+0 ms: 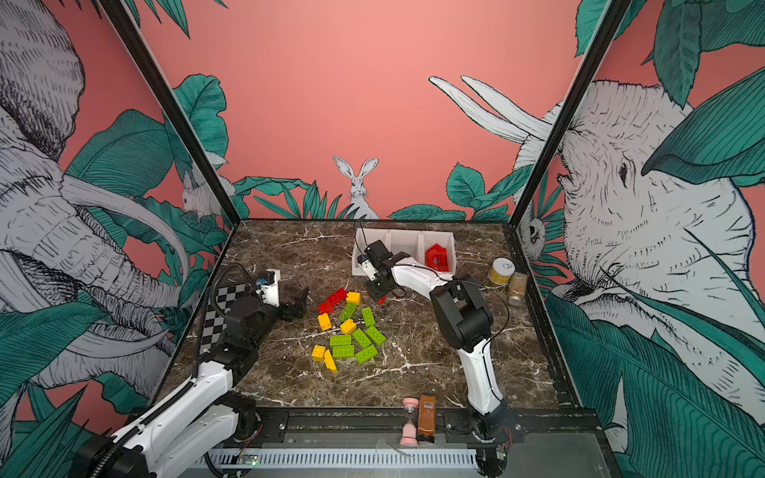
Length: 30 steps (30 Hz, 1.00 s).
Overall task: Sort the legos into containers by color
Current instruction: Pick up the lego from the center of the table.
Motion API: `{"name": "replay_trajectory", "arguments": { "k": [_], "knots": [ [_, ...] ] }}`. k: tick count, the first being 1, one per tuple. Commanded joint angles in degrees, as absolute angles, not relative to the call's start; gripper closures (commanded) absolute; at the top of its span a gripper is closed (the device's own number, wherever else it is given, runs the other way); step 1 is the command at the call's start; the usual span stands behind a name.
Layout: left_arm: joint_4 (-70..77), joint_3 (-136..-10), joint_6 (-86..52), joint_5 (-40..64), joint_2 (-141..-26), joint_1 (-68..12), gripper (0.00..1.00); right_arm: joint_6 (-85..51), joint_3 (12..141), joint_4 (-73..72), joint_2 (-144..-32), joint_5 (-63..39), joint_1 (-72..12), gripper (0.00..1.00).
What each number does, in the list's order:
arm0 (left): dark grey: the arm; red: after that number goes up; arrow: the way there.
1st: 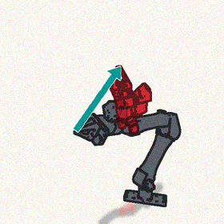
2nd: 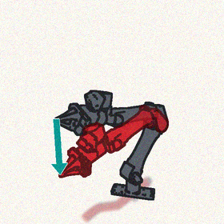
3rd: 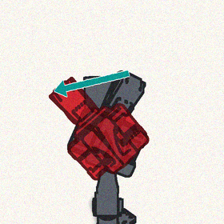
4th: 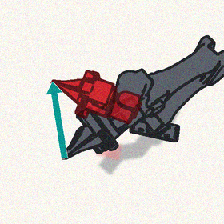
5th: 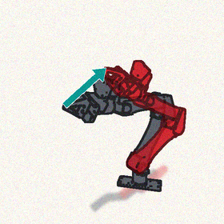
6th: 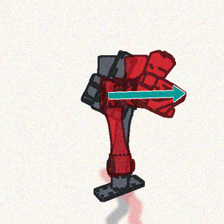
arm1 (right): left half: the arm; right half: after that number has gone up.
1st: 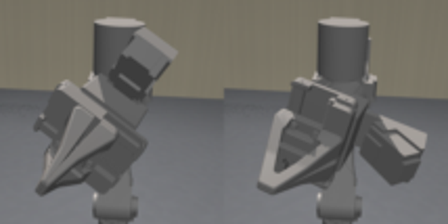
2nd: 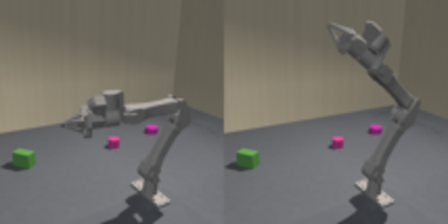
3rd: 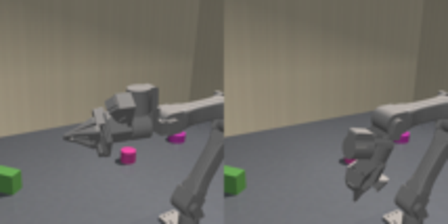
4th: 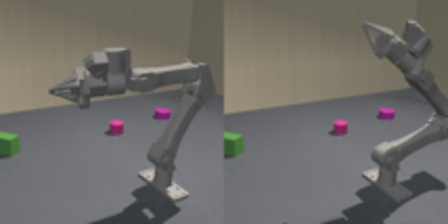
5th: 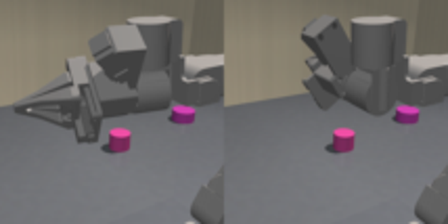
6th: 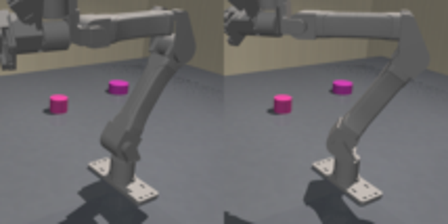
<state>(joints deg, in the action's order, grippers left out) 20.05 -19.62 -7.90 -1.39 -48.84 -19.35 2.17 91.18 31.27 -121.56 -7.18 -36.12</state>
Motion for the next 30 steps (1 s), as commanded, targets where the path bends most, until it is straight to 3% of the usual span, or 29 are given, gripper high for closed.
{"name": "replay_trajectory", "arguments": {
  "k": [1, 18, 23, 30],
  "knots": [
    [20.7, -19.1, -7.6, -1.8, -48.1, -19.6, 0.02, 2.9, 92.4, 32.2, -123.1, -6.6, -36.5, 0.5],
    [20.2, -19.1, -7.5, -2.4, -47.7, -19.6, 0.01, 2.7, 89.2, 31.3, -120.5, -4.7, -36.4, 0.71],
    [20.2, -19.1, -7.5, -2.4, -47.7, -19.5, 0.02, 0.6, 85.3, 30.0, -114.0, -6.4, -34.6, 0.79],
    [20.2, -19.1, -7.5, -2.3, -47.6, -19.5, 0.01, -0.6, 81.5, 30.8, -101.8, -9.9, -27.2, 0.81]
  ]
}}
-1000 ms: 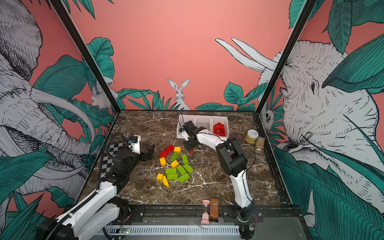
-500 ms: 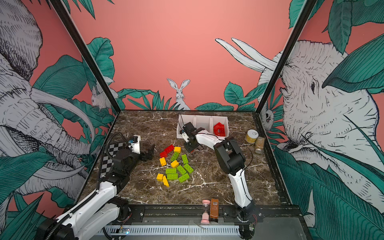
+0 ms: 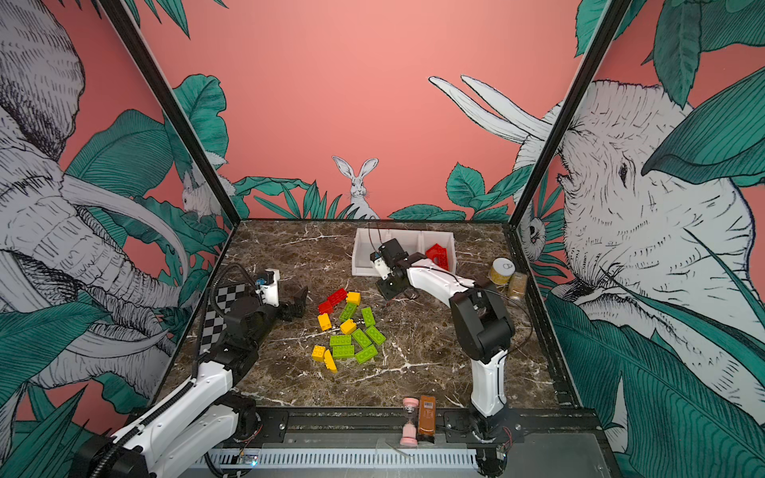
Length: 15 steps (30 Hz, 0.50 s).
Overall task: Sort the legos into containers by color
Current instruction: Pick up the lego from the center of the table, then place the lego in the container.
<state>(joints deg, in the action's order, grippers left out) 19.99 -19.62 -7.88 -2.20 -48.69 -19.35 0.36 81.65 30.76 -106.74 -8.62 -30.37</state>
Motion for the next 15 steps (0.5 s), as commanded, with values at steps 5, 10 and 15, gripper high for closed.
{"name": "replay_trajectory", "arguments": {
  "k": [5, 10, 15],
  "knots": [
    [20.3, -19.1, -7.5, -2.2, -47.7, -19.6, 0.02, -0.5, 82.0, 32.5, -97.6, -10.8, -20.2, 0.83],
    [20.4, -19.2, -7.6, -2.1, -48.0, -19.5, 0.02, -0.8, 85.4, 32.9, -98.6, -10.5, -13.9, 0.84],
    [20.5, -19.2, -7.5, -2.1, -48.1, -19.5, 0.01, -2.7, 90.8, 32.1, -103.3, -10.8, -9.9, 0.84]
  ]
}}
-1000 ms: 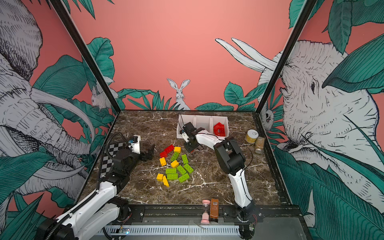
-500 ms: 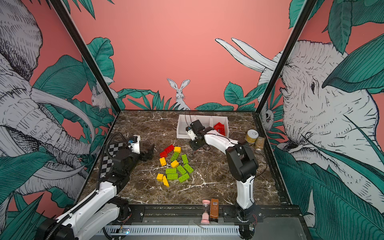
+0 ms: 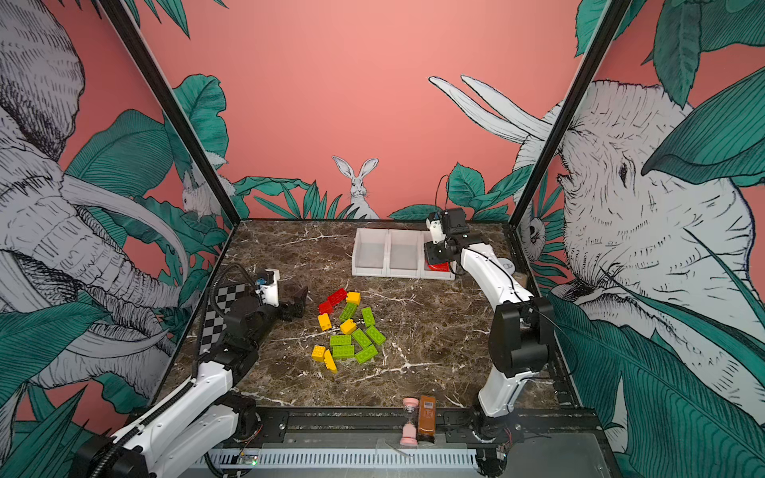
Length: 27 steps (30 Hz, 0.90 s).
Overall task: Sort the legos into containers by color
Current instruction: Place the lego in the container.
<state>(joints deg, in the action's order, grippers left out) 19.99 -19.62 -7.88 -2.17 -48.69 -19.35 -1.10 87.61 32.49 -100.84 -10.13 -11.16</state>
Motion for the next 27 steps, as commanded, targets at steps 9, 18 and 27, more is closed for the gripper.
{"name": "replay_trajectory", "arguments": {
  "k": [9, 18, 27],
  "knots": [
    [20.6, -19.1, -7.5, -2.0, -48.3, -19.5, 0.02, -5.2, 101.9, 32.9, -113.3, -11.4, -6.5, 0.84],
    [20.7, -19.1, -7.4, -2.0, -48.3, -19.5, 0.01, -5.9, 107.5, 34.1, -120.6, -11.8, -6.2, 0.83],
    [20.7, -19.1, -7.4, -2.0, -48.4, -19.5, 0.01, -8.2, 107.3, 32.3, -123.5, -13.9, -6.8, 0.79]
  ]
}}
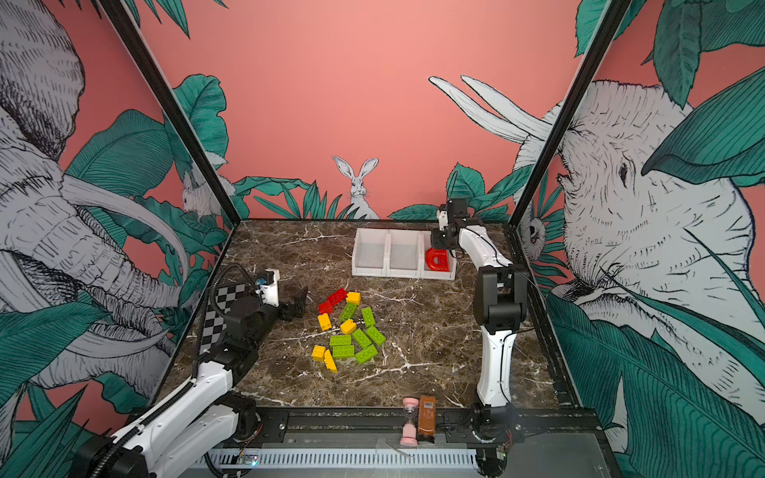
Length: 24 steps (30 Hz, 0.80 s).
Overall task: Sort the legos into containers by color
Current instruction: Place the lego in the container.
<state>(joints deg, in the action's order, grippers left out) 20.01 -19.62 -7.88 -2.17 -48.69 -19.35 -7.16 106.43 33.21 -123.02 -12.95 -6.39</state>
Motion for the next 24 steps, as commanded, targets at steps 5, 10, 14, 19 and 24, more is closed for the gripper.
{"name": "replay_trajectory", "arguments": {
  "k": [5, 10, 14, 19, 24],
  "knots": [
    [20.7, -19.2, -7.5, -2.0, -48.5, -19.5, 0.02, -7.9, 108.4, 33.1, -124.1, -13.0, -7.1, 0.66],
    [20.7, -19.1, -7.4, -2.1, -48.4, -19.5, 0.01, -6.6, 108.8, 34.9, -122.7, -12.0, -7.3, 0.5],
    [20.6, -19.1, -7.5, -2.0, -48.2, -19.6, 0.01, -5.0, 106.2, 36.0, -118.4, -10.9, -8.1, 0.42],
    [20.4, -19.1, -7.4, -2.1, -47.9, -19.5, 0.02, -6.0, 97.7, 37.1, -108.7, -9.5, -11.9, 0.42],
    [20.5, -19.0, -7.4, -2.6, -47.7, -19.5, 0.01, -11.1, 83.1, 33.8, -96.8, -8.6, -22.2, 0.41]
  ]
}}
